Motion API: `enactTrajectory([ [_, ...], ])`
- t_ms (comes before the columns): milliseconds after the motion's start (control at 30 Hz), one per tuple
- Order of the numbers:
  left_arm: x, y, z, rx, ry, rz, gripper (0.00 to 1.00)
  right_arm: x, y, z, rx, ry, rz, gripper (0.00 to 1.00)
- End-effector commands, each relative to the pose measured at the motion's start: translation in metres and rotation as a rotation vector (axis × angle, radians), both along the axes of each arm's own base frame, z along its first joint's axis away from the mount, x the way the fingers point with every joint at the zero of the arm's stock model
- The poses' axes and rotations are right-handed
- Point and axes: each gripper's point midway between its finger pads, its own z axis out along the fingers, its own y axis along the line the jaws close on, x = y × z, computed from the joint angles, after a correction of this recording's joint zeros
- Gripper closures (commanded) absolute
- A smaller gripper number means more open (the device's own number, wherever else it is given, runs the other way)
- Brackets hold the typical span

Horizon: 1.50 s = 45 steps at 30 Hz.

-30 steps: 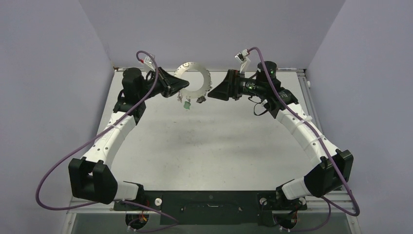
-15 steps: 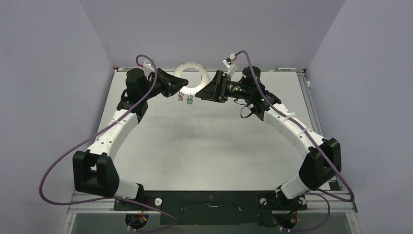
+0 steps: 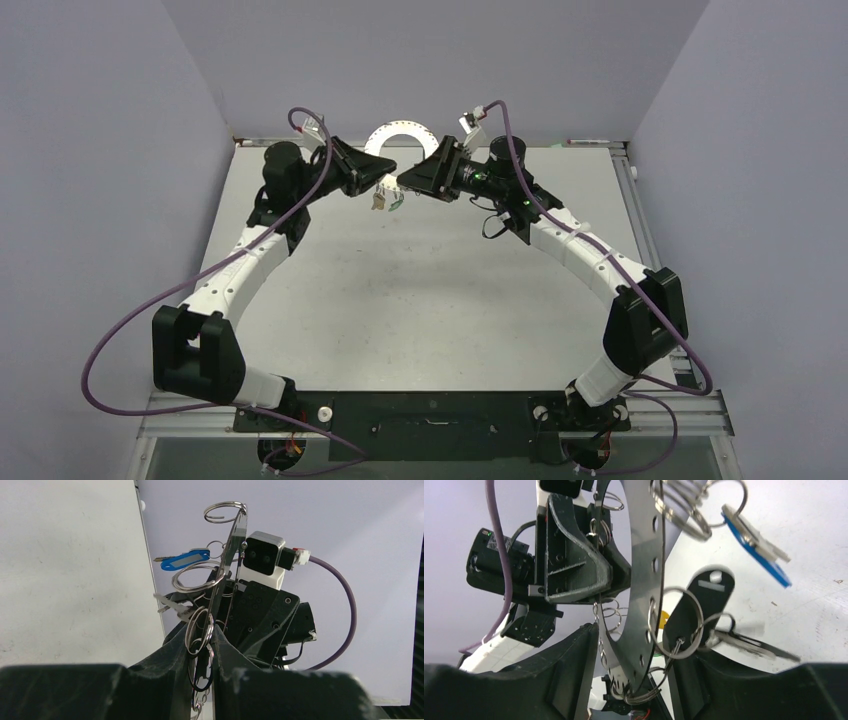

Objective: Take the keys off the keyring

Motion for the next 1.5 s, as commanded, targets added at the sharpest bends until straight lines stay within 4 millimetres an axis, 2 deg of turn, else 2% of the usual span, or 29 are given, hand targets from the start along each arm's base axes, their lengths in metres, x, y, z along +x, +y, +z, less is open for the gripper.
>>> enactTrajectory([
  [0, -0.017, -0.006, 0.033, -0.049, -0.12, -0.051, 1.0, 0.01, 0.002, 0.036, 0.069, -0.091, -0.046, 0.51],
  [167, -0.02, -0.009, 0.023, -0.045, -0.1, -0.057, 1.0, 0.015, -0.001, 0.034, 0.068, -0.065, -0.056, 0.69],
  [267, -0.02, -0.007, 0.019, -0.031, -0.102, -0.049, 1.0, 0.016, -0.005, 0.032, 0.068, -0.051, -0.054, 0.92],
  [367, -0.02, -0.006, 0.012, -0.013, -0.1, -0.044, 0.99, 0.017, -0.008, 0.032, 0.078, -0.038, -0.048, 0.95],
  [500, -0.021, 0.0, 0.011, 0.027, -0.164, -0.043, 0.58, 0.018, -0.011, 0.04, 0.109, -0.048, -0.029, 0.95],
  [600, -0.02, 0.012, 0.012, 0.06, -0.232, -0.031, 0.38, 0.018, -0.015, 0.048, 0.133, -0.065, -0.023, 0.95],
  [667, -0.019, 0.023, 0.011, 0.091, -0.288, -0.018, 0.33, 0.016, -0.018, 0.053, 0.142, -0.074, -0.017, 0.95],
  [800, -0.025, 0.047, 0.004, 0.202, -0.439, 0.011, 0.3, 0.012, -0.022, 0.06, 0.16, -0.091, -0.001, 0.95],
  [900, -0.036, 0.054, -0.016, 0.335, -0.572, 0.03, 0.28, 0.008, -0.025, 0.064, 0.17, -0.099, 0.012, 0.95],
  [1067, -0.055, 0.046, -0.033, 0.475, -0.808, -0.016, 0.21, -0.001, -0.026, 0.078, 0.189, -0.155, 0.054, 0.95],
  [1167, -0.065, 0.033, -0.04, 0.55, -0.943, -0.067, 0.2, -0.007, -0.026, 0.085, 0.195, -0.175, 0.079, 0.95],
  [1300, -0.062, 0.023, -0.042, 0.596, -0.97, -0.01, 0.3, -0.01, -0.026, 0.089, 0.192, -0.186, 0.085, 0.95],
  [1467, -0.047, 0.018, -0.037, 0.654, -0.986, 0.084, 0.41, -0.009, -0.026, 0.092, 0.189, -0.196, 0.076, 0.95],
])
